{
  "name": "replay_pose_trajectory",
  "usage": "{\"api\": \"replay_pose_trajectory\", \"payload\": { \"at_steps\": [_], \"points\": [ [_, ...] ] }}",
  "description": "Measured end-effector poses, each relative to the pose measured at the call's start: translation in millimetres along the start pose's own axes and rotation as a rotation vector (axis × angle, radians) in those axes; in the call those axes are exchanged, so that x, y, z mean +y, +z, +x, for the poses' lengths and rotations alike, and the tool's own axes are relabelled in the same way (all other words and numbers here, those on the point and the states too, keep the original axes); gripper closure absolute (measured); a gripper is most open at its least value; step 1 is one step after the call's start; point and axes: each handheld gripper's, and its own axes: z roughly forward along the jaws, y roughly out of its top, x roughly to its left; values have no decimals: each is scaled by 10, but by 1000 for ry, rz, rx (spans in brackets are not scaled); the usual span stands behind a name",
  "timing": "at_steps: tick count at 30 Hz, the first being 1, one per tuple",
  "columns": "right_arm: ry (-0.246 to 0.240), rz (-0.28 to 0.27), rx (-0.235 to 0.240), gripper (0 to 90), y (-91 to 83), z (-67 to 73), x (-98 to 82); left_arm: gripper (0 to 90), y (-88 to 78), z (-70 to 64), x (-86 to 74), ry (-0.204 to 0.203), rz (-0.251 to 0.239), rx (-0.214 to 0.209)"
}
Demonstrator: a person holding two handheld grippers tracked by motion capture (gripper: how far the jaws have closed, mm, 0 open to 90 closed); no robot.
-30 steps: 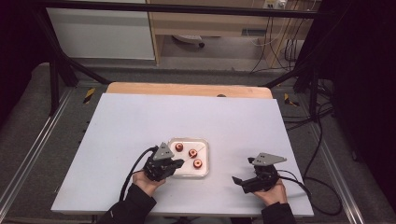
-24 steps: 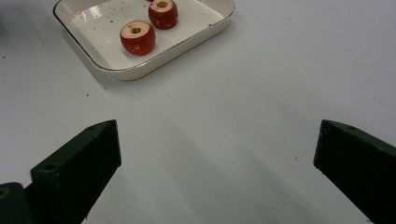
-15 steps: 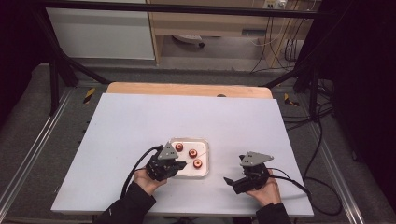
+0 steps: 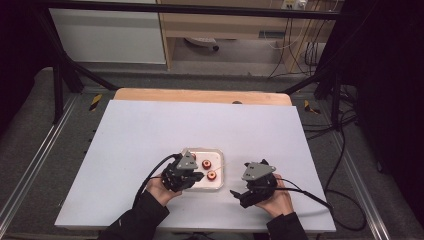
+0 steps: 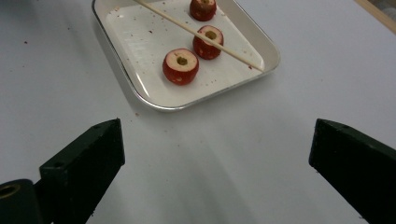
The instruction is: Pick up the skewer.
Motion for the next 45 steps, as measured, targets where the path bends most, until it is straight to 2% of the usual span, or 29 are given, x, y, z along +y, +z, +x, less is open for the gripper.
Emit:
{"api": "replay_pose_trajectory", "payload": {
  "at_steps": [4,7,14,16,17,21,22,23,26,28,30,34,35,39,42,43,45],
  "points": [
    [-82,11,-8,81,21,64,97,883,22,-42,57,20,6,-14],
    [-123,26,-12,119,37,96,144,883,38,-90,112,47,19,-20],
    [-223,36,-31,236,39,149,192,883,106,-163,205,80,46,-42],
    [-235,41,-30,258,38,155,195,883,119,-174,216,90,52,-45],
    [-282,49,-28,306,43,165,194,883,137,-188,232,95,60,-50],
    [-345,74,-21,387,52,178,178,883,170,-223,262,108,75,-62],
    [-345,74,-21,387,52,178,178,883,170,-223,262,108,75,-62],
    [-394,79,-23,426,55,196,163,883,184,-247,277,114,82,-69],
    [-444,72,-28,486,58,221,146,883,205,-274,295,121,89,-75],
    [-496,78,-44,521,64,233,136,883,221,-291,305,121,89,-80],
    [-510,81,-51,534,66,235,132,882,228,-297,311,126,94,-83],
    [-577,105,-57,596,80,239,113,883,258,-324,330,137,106,-93],
    [-570,109,-54,618,80,259,103,883,263,-332,333,139,107,-92],
    [-653,107,-55,669,94,263,93,883,281,-344,348,151,115,-100],
    [-681,114,-40,719,93,274,85,883,285,-351,349,153,116,-102],
    [-709,122,-38,739,94,270,82,883,291,-359,348,156,117,-104],
    [-719,128,-32,763,99,277,74,883,294,-362,348,157,119,-107]
  ]
}}
